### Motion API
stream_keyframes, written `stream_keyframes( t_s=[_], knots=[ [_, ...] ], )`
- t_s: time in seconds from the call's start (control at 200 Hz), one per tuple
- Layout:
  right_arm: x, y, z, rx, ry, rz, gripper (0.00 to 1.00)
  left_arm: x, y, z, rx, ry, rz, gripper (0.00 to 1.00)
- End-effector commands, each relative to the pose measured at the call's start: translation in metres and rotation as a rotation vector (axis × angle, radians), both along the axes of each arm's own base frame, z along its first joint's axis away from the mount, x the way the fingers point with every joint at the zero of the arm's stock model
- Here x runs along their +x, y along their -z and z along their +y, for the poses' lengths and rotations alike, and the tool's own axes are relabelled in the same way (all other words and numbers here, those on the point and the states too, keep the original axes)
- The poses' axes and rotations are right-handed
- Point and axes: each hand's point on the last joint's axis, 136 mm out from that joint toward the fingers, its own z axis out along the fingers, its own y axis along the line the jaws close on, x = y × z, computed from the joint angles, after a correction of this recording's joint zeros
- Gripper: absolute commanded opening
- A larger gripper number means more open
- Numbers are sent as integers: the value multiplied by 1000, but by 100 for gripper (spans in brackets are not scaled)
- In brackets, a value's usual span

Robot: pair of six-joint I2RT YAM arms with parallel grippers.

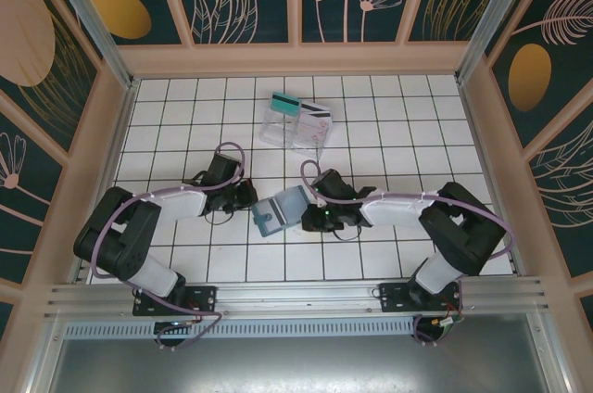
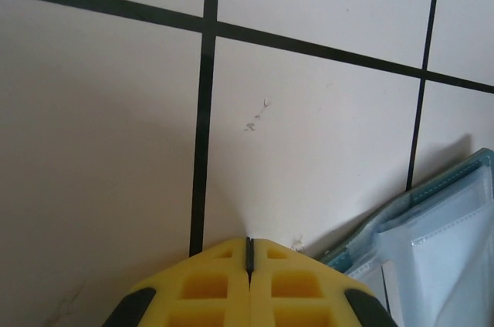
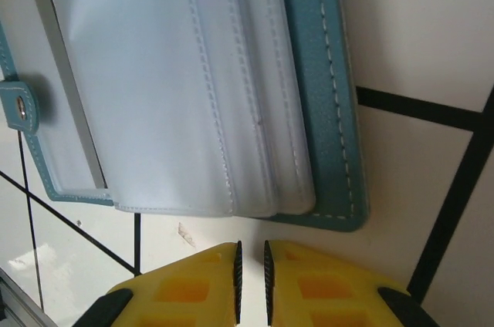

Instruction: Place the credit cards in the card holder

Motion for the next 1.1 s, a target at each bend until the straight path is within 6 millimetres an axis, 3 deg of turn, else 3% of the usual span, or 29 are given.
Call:
stream_keyframes(
  t_s=[0.0, 0.26, 0.455, 0.626, 0.766, 0.931, 1.096],
  knots=[
    [18, -3, 12, 76, 31, -29, 17, -27, 14, -2, -26, 49, 75, 0],
    [72, -13, 37, 56, -7, -130, 17, -69, 22, -15, -100, 49, 134, 0],
    [86, -9, 71, 75, -118, -103, 17, -87, 18, -30, -151, 50, 149, 0],
    [96, -8, 81, 65, -162, -104, 17, -88, 4, -35, -176, 31, 127, 0],
    [108, -12, 73, 32, -161, -125, 18, -89, -7, -38, -200, 24, 113, 0],
    [126, -36, 53, 24, -134, -174, 18, -87, -24, -43, -228, 30, 104, 1],
    [129, -63, 40, 19, -119, -220, 20, -66, -54, -36, -108, 27, 27, 4]
  ],
)
